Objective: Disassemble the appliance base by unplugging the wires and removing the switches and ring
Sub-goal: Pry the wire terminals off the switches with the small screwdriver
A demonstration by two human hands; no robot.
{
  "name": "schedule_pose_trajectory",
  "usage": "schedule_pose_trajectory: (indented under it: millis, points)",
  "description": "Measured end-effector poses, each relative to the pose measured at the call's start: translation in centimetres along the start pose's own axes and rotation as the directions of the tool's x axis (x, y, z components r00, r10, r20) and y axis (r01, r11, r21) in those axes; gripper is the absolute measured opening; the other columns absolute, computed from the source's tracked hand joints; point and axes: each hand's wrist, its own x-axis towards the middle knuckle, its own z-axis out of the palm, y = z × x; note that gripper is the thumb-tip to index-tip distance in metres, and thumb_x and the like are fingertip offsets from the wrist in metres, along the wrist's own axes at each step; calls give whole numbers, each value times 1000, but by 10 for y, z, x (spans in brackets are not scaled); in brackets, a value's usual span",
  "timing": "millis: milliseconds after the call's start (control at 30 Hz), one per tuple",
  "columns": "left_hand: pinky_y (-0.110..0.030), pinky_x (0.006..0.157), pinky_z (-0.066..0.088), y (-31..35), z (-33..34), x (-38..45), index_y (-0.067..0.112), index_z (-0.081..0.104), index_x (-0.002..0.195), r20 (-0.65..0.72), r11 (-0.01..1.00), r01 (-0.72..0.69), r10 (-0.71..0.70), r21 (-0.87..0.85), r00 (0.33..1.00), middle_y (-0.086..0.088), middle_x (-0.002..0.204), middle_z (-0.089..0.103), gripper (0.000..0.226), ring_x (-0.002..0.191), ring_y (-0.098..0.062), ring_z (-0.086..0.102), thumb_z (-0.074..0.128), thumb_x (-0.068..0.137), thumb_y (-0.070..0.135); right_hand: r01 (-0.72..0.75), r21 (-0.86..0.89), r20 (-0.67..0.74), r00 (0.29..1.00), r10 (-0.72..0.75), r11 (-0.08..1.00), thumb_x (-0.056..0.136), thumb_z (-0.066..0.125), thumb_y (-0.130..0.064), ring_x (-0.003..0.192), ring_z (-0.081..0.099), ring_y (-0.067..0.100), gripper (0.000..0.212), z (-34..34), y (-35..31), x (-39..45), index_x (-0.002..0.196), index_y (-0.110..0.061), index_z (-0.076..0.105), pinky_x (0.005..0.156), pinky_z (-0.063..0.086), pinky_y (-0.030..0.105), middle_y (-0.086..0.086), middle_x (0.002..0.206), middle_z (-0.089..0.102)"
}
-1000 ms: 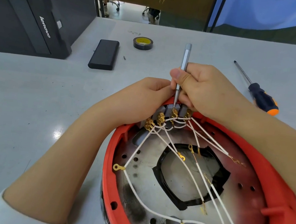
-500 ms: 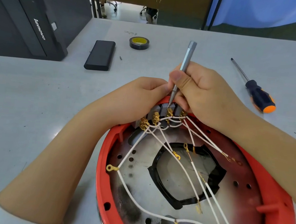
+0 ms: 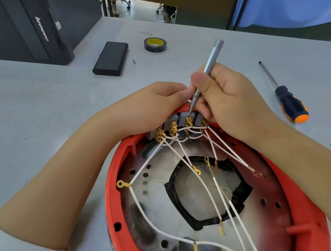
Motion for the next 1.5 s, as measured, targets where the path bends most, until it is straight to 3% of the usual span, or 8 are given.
schedule_pose_trajectory:
  millis: [267, 367, 467, 567, 833, 1100, 1300, 1500]
  points:
    - [-41, 91, 49, 0, -1, -1, 27, 68, 100, 6, 1000, 7, -7, 3, 1000, -5, 98, 72, 39, 95, -22, 66, 34, 99, 46, -17, -138, 26, 999, 21, 990, 101, 41, -27, 40, 49, -2, 29, 2, -3, 7, 76, -20, 53, 45, 35, 7, -18, 41, 51]
    - [-32, 87, 50, 0, 0, -1, 29, 67, 101, 8, 1000, 11, -11, -8, 1000, -2, 98, 72, 34, 95, -19, 66, 35, 100, 41, -84, -140, 69, 993, 95, 987, 101, 41, -29, 34, 46, 0, 32, 0, -4, 15, 75, -16, 54, 40, 32, 7, -14, 36, 48]
    - [-19, 76, 48, 1, 0, 0, 29, 67, 98, 0, 1000, 7, -7, -30, 1000, -1, 96, 73, 31, 91, -16, 65, 37, 101, 35, -143, -95, 121, 981, 154, 985, 101, 42, -31, 30, 38, 3, 33, 0, -3, 21, 75, -14, 54, 36, 31, 11, -9, 34, 44]
    - [-19, 74, 48, 1, 0, 0, 29, 67, 96, -3, 999, 10, -11, -36, 1000, -1, 95, 73, 30, 89, -15, 64, 38, 101, 33, -131, -67, 130, 982, 139, 989, 101, 42, -30, 30, 36, 3, 33, -1, -2, 21, 75, -14, 54, 37, 31, 11, -8, 34, 43]
    - [-31, 94, 47, -1, -1, 2, 31, 67, 103, 20, 999, -12, 12, -32, 1000, 10, 97, 71, 30, 94, -5, 65, 38, 101, 35, -116, 159, 101, 990, 101, 981, 102, 39, -24, 28, 35, 9, 28, -10, -3, 7, 83, -9, 53, 34, 31, 16, 4, 45, 50]
    - [-12, 71, 49, -4, -1, 1, 40, 67, 100, 19, 999, -20, 20, -34, 1000, 19, 87, 71, 30, 79, 4, 65, 38, 101, 33, -111, 283, -34, 992, 125, 953, 102, 40, -22, 30, 35, 9, 26, -13, 5, -12, 81, -13, 54, 34, 30, 16, 5, 48, 54]
    - [-23, 79, 47, -5, -2, 2, 39, 66, 95, 17, 999, -18, 18, -30, 1000, 16, 88, 71, 29, 81, 2, 65, 38, 101, 35, -103, 144, -2, 995, 104, 984, 101, 43, -25, 30, 38, 5, 25, -9, 5, -11, 81, -19, 56, 38, 32, 9, 3, 49, 59]
    - [-10, 70, 47, -3, -1, 2, 35, 66, 94, 10, 999, -8, 8, -39, 1000, 15, 84, 71, 28, 76, 5, 64, 39, 101, 34, -64, 137, -4, 998, 65, 988, 100, 45, -25, 30, 41, 5, 24, -9, 7, -11, 80, -23, 57, 39, 33, 9, 5, 54, 63]
